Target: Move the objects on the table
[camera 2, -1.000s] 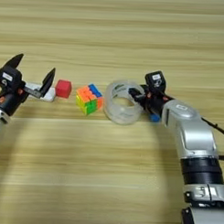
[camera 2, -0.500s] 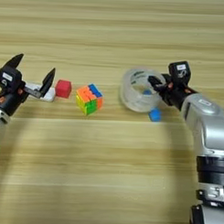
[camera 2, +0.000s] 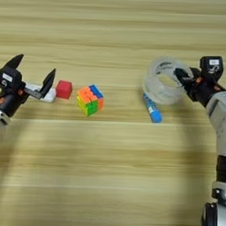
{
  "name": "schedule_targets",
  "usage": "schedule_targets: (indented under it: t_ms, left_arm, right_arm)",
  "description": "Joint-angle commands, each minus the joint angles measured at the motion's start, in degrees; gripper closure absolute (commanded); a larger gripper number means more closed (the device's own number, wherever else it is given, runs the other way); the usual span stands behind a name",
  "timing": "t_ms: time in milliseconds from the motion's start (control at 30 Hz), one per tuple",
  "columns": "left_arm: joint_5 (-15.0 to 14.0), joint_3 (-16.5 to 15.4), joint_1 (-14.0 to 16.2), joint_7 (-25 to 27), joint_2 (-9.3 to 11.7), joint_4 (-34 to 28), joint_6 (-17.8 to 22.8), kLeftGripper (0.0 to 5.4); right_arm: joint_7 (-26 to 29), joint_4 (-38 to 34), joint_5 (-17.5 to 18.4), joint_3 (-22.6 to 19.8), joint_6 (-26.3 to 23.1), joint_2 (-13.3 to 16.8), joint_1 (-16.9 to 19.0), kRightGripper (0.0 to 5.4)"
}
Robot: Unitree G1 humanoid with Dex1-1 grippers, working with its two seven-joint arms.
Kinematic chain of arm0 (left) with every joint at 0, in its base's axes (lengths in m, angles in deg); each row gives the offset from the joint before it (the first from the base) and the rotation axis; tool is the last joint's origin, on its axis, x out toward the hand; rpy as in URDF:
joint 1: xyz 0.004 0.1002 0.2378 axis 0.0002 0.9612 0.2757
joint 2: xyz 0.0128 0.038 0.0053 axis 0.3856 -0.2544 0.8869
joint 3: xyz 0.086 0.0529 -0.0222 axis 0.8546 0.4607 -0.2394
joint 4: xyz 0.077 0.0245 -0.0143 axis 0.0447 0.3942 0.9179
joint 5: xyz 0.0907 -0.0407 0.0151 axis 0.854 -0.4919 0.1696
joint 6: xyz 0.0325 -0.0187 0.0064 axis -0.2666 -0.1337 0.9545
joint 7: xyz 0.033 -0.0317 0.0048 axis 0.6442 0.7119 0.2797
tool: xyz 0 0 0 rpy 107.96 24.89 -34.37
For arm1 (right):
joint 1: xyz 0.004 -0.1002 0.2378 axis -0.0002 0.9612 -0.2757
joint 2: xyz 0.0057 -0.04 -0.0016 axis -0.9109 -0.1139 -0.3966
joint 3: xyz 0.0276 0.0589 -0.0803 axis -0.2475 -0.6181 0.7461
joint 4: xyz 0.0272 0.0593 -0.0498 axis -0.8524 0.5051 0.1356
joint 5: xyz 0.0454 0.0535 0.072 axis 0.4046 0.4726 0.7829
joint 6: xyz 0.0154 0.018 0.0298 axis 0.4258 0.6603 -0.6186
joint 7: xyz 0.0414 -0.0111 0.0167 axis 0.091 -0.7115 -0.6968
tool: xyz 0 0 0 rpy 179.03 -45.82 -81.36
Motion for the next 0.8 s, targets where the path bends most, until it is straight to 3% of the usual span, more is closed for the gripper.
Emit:
schedule_targets:
  t_ms: [33, 367, 800]
  left_arm:
    - [-0.3, -0.2, 0.1, 0.2, 0.3, 0.1, 0.1, 0.0]
    - [-0.3, -0.3, 0.0, 0.3, 0.5, 0.2, 0.1, 0.0]
    - [-0.4, -0.3, -0.1, 0.4, 0.5, 0.3, 0.1, 0.0]
  right_arm:
    - [-0.8, 2.8, 0.3, -2.2, 2.7, 2.7, -2.3, 3.87]
    - [-1.8, 10.7, -0.9, -2.2, 7.0, 4.3, -1.7, 3.88]
    - [-2.5, 20.1, -4.3, 1.4, 12.6, 3.0, -1.8, 3.88]
